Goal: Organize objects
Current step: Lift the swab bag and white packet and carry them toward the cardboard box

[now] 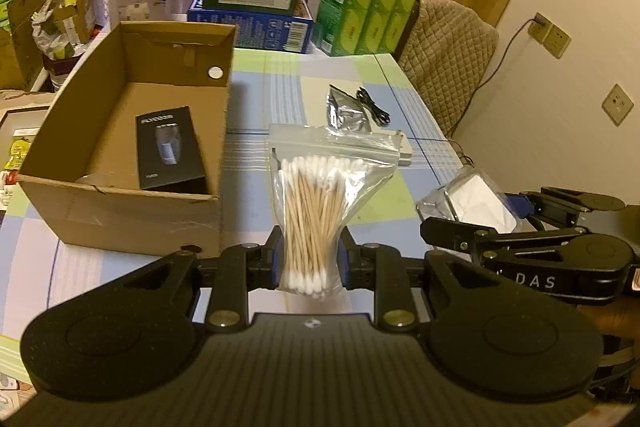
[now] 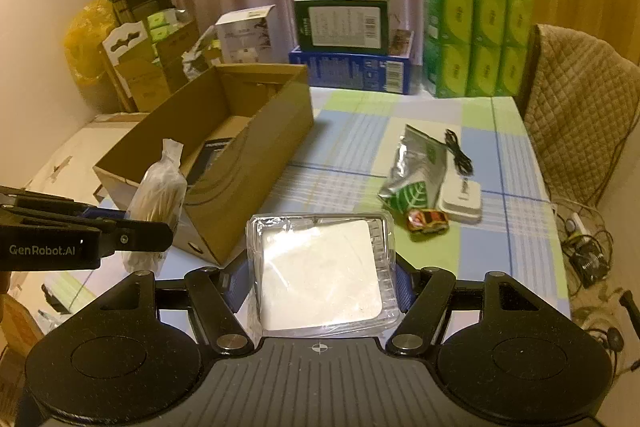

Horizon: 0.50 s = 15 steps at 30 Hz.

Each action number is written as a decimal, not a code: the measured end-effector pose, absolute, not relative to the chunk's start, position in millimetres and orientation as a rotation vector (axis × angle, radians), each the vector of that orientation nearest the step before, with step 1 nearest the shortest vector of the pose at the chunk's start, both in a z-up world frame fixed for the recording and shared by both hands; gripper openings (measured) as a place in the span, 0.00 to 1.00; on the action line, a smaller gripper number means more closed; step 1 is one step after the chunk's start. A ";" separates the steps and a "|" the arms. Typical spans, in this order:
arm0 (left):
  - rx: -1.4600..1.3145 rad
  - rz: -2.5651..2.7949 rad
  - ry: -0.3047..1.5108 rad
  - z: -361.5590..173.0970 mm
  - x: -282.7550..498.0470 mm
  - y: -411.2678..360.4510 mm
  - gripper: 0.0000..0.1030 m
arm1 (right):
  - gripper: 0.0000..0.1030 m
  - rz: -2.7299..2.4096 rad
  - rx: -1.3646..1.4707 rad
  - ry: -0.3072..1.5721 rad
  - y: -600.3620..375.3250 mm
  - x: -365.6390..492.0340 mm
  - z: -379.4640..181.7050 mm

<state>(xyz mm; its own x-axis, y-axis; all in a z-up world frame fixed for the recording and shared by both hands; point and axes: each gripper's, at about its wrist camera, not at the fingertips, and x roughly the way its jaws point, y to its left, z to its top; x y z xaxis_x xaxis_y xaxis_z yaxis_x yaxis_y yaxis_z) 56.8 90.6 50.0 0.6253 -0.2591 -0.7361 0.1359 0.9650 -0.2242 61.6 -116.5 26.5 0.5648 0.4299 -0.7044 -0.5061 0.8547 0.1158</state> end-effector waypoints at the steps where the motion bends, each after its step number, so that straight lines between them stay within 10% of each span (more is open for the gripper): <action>1: -0.153 -0.223 0.865 50.6 57.3 93.6 0.21 | 0.63 0.556 -0.106 0.798 -113.4 62.7 26.6; 15: -0.145 -0.113 0.855 55.5 66.2 161.0 0.21 | 0.63 0.640 -0.143 0.773 -62.6 83.6 31.3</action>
